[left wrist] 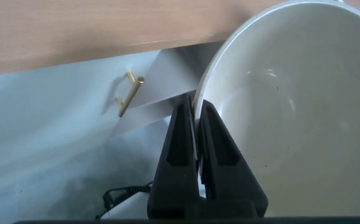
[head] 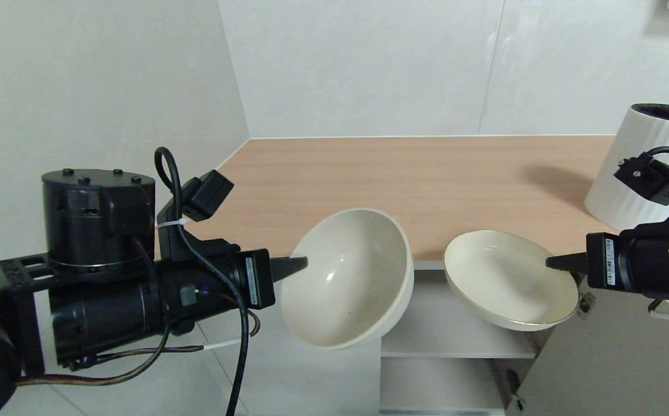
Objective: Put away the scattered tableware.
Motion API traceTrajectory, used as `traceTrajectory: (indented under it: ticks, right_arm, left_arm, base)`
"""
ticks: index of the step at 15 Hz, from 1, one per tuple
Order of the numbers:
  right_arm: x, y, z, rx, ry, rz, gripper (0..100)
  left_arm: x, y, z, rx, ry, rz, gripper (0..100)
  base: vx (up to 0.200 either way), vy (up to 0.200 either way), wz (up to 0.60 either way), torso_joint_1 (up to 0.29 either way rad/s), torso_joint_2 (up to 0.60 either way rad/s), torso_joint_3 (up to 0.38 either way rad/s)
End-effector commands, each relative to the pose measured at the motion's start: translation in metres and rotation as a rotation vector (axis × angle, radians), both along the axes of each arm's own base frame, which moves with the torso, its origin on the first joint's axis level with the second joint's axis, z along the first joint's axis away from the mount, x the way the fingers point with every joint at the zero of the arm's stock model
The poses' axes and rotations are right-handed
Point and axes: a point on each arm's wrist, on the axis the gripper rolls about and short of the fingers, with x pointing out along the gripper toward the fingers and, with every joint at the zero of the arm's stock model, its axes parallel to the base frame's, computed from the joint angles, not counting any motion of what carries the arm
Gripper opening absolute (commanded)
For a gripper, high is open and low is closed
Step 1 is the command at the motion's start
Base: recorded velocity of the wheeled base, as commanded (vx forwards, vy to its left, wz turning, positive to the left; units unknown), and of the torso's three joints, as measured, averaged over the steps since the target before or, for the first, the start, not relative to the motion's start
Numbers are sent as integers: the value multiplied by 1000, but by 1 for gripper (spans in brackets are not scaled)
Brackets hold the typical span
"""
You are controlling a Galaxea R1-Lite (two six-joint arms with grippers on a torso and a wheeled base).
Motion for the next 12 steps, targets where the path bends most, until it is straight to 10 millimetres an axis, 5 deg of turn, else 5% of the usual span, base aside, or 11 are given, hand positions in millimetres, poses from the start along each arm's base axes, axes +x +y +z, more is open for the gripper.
traceTrajectory:
  ticks: [1, 12]
  right_arm:
    - [5, -1, -6, -8, 18, -12, 0]
    - [12, 2, -13, -15, 32, -13, 0]
  left_arm:
    - [3, -2, -4, 7, 14, 1, 0]
    - [6, -4, -9, 16, 30, 3, 0]
  base:
    - [0, 0, 0, -56, 144, 85]
    - [0, 0, 0, -173, 435, 254]
